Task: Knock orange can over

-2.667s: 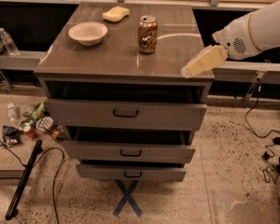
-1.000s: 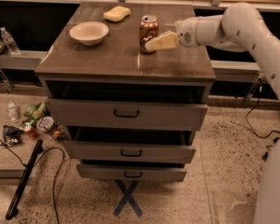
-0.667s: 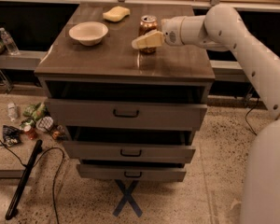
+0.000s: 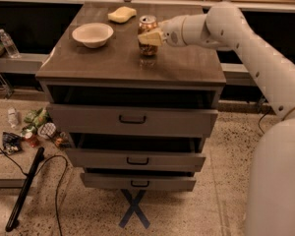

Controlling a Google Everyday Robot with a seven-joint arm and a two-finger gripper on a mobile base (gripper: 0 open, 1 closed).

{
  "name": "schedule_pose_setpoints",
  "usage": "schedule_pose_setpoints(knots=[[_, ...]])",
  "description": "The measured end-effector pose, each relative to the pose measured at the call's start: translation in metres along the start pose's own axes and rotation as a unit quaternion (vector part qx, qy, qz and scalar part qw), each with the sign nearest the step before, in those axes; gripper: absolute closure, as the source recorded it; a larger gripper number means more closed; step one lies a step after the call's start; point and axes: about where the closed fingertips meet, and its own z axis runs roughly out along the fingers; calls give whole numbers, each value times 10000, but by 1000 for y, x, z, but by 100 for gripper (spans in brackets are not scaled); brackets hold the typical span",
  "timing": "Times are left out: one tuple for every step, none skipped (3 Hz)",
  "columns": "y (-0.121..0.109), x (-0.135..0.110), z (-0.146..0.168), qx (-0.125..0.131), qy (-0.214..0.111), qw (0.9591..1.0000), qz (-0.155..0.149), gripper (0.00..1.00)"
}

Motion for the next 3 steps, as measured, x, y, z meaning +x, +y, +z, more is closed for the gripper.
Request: schedule_pose_setpoints(knots=[[-16, -12, -6, 118, 559, 9966, -602, 88], [-47, -19, -17, 438, 1713, 9703, -1652, 100], [-79, -5, -28, 844, 2619, 9351, -2232, 100]])
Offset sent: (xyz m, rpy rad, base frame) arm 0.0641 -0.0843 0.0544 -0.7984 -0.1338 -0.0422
